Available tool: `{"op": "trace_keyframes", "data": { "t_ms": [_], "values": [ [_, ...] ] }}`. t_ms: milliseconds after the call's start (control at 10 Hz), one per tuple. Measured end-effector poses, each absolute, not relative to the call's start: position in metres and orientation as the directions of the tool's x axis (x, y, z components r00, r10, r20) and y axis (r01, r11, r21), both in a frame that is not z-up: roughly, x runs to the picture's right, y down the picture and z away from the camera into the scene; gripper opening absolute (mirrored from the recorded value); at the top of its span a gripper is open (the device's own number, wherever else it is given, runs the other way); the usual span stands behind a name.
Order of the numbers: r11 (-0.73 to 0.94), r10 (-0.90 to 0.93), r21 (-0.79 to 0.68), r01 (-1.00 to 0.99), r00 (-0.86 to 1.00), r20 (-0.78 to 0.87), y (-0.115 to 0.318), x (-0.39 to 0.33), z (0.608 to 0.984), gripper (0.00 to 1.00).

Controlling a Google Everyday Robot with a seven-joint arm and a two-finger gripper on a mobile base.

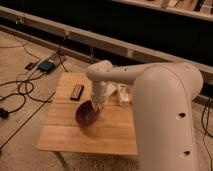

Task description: Drag the ceramic bowl in a circle

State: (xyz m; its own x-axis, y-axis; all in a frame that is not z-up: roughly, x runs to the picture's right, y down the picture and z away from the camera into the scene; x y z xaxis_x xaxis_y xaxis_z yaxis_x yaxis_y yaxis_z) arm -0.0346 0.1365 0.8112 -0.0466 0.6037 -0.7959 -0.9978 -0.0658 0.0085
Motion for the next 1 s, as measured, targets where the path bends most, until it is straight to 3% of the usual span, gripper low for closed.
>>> {"op": "trace_keyframes", "data": {
  "t_ms": [500, 600, 1000],
  "values": [
    [-0.045, 0.563, -0.004, -0.999, -0.022, -0.826, 0.156, -0.037, 0.807, 0.00],
    [-0.068, 0.553, -0.015, -0.998, -0.025, -0.833, 0.158, -0.040, 0.807, 0.05],
    [-0.156, 0.531, -0.083, -0.984, -0.012, -0.847, 0.157, -0.044, 0.812, 0.43]
  ]
}}
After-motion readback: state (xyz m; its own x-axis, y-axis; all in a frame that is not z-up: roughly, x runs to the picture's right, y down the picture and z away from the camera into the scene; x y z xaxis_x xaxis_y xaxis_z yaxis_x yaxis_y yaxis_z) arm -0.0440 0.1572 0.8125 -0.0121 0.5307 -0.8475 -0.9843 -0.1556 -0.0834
